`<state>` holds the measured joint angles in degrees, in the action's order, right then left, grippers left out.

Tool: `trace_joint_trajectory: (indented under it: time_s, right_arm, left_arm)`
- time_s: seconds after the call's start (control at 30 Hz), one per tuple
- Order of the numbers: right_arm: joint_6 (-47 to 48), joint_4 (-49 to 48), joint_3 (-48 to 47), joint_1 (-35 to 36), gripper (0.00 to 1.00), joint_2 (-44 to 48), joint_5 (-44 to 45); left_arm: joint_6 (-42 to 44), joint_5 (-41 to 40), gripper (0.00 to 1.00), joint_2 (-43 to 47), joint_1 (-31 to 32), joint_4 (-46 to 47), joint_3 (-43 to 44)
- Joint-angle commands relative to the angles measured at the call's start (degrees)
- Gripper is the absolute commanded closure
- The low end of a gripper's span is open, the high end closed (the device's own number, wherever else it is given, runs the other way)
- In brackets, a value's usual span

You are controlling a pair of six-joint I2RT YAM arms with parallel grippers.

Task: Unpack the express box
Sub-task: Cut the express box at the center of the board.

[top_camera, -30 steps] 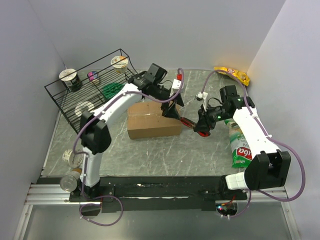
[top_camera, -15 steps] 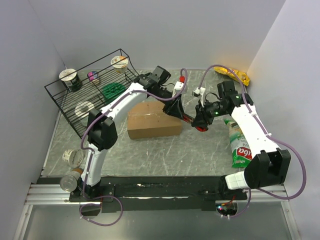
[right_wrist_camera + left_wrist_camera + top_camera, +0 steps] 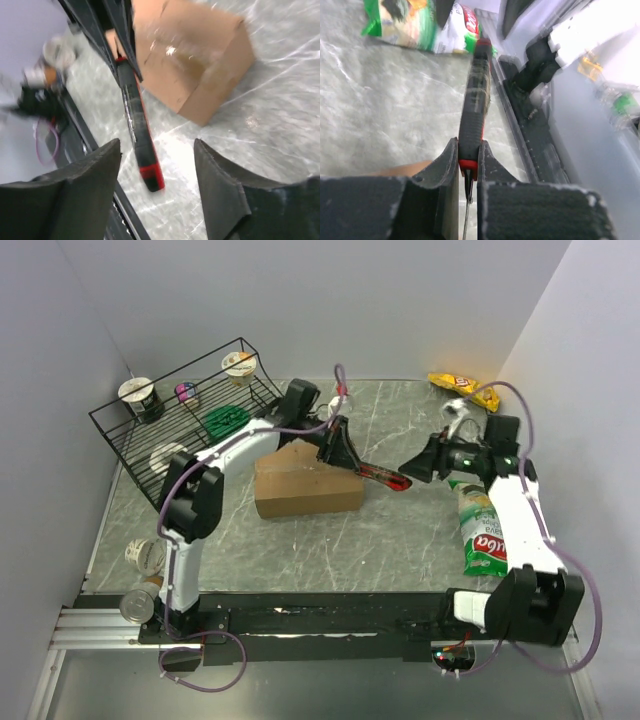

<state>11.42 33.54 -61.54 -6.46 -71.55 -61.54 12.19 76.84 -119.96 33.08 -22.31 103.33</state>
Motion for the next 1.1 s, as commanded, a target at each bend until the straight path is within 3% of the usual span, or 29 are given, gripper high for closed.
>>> trace_joint_trajectory:
  time_s: [0.0,0.03,0.07,0.13,0.4,0.6,0.73,0.77,0.87,0.9,0.93,0.97,1.0,1.03,1.07]
  right_arm:
    - [-19.3,-22.6,2.6,-2.2,0.3,6.2,-9.8]
    - [-21.2,-25.4,3.8,-2.2,0.3,6.4,-11.0]
    - [-26.2,-28.6,4.8,-2.2,0.3,6.6,-11.9]
    - [-30.6,-36.7,7.5,-1.8,0.3,7.6,-12.4]
    - [-31.5,-39.4,10.5,0.7,0.3,9.1,-9.1]
    - [-27.3,-35.9,10.2,2.2,0.31,8.9,-1.6]
    - [-30.1,-39.7,10.4,2.2,0.37,7.8,-2.5]
    - [-31.9,-41.5,10.7,2.2,0.39,7.0,-3.1]
    - [-38.5,-49.3,12.1,2.3,0.61,5.6,-3.7]
    - [-39.3,-50.8,12.1,2.5,0.83,5.2,-4.5]
    - [-38.8,-50.3,11.4,2.8,0.94,4.8,-4.9]
    - [-37.4,-48.6,10.8,2.9,1.0,4.6,-5.2]
    - [-35.8,-46.7,10.1,3.1,1.0,4.4,-5.7]
    - [-28.8,-44.0,7.3,3.1,1.0,4.3,-7.6]
    - [-22.5,-31.3,4.9,3.0,1.0,3.9,-8.3]
  left_arm:
    - [-60.3,1.1,0.99,6.6,-2.7,77.1,-15.6]
    - [-66.1,0.9,0.99,5.8,-3.7,75.4,-14.7]
    - [-64.6,0.4,0.99,5.5,-4.0,72.3,-13.1]
    - [-65.4,1.2,0.99,5.9,-4.3,75.0,-13.6]
    - [-69.4,-0.5,0.99,6.3,-4.3,75.1,-12.1]
    - [-70.5,-0.5,0.99,7.0,-4.2,75.0,-11.7]
    - [-70.4,-0.6,0.99,7.4,-3.6,75.0,-12.3]
    - [-70.2,-0.5,0.99,7.4,-3.6,75.0,-12.5]
    - [-70.0,-0.5,0.99,7.3,-3.0,75.0,-12.5]
    - [-69.9,-0.5,0.99,7.1,-2.8,74.8,-12.3]
    - [-69.6,-0.8,0.99,7.0,-2.7,74.3,-12.1]
    - [-69.2,-0.8,0.99,7.0,-2.7,73.7,-11.8]
    - [-68.6,-1.1,0.99,6.8,-2.6,72.9,-11.7]
    - [-64.7,-1.1,0.82,6.9,-2.6,67.2,-11.3]
    - [-62.4,-0.3,0.66,6.8,-2.6,65.2,-10.7]
